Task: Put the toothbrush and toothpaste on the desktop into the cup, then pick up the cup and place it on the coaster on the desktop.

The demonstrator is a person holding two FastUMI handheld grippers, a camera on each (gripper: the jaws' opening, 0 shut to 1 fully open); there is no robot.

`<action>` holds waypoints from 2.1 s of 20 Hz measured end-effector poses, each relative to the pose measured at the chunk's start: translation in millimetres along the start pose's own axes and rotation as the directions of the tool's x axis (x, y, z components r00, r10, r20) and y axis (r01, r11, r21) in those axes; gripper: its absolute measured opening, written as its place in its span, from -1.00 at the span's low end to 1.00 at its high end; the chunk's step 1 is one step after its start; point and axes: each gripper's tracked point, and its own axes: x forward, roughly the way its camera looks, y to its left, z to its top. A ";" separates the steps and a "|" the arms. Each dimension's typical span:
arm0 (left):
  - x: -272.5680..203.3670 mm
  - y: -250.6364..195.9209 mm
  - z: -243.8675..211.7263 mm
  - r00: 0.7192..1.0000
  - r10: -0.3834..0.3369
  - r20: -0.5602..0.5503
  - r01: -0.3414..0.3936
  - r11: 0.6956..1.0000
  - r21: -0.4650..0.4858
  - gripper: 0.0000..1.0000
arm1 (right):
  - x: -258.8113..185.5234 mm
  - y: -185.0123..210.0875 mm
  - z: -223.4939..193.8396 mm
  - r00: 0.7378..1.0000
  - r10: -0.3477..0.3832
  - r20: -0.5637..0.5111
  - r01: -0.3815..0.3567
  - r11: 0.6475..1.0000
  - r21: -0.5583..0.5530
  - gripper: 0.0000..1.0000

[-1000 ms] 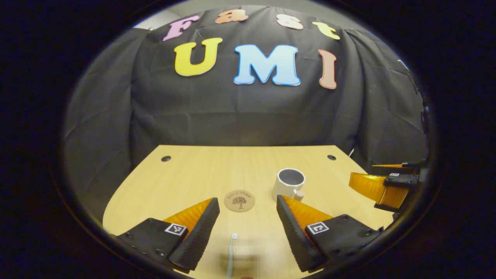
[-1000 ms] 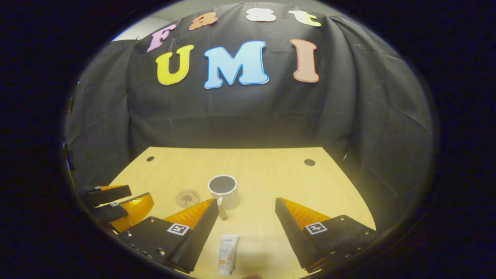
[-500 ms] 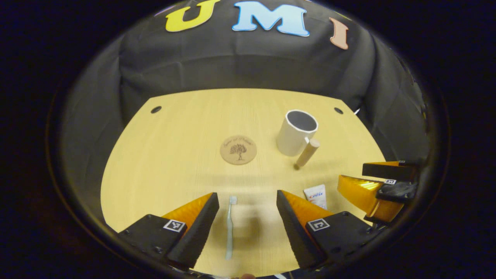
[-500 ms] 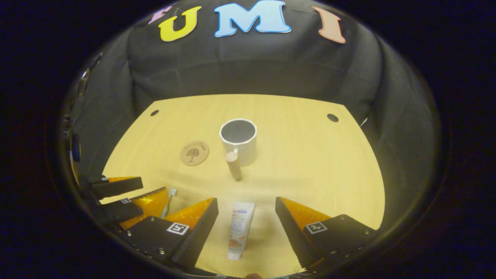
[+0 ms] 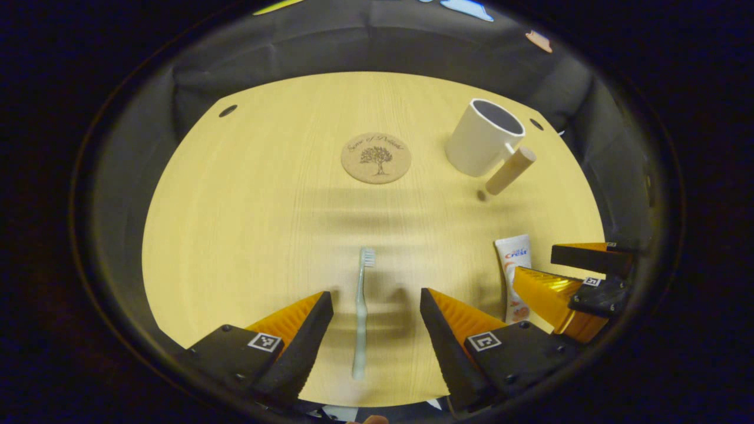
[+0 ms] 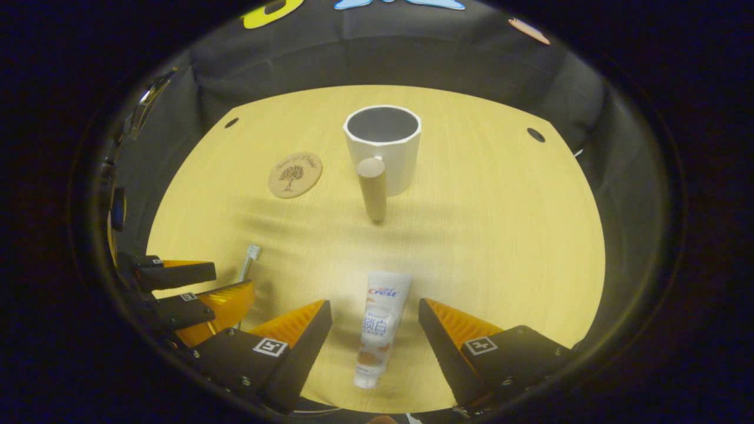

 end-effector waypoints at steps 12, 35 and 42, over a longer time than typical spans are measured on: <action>20.3 10.4 -42.9 0.984 0.035 -0.177 -0.033 0.999 0.014 0.96 | 18.8 7.4 -21.5 0.991 0.009 -0.132 -0.014 0.999 -0.038 0.88; 24.0 9.7 -42.5 0.991 0.041 -0.128 -0.035 0.998 0.051 -0.72 | 22.0 -10.8 -29.2 0.981 0.011 -0.193 -0.010 1.000 0.004 -0.27; 22.4 11.2 -42.7 0.994 0.022 -0.106 -0.011 0.995 0.103 -0.80 | 22.6 -10.5 -32.3 0.978 0.059 -0.199 -0.045 0.996 0.073 -0.48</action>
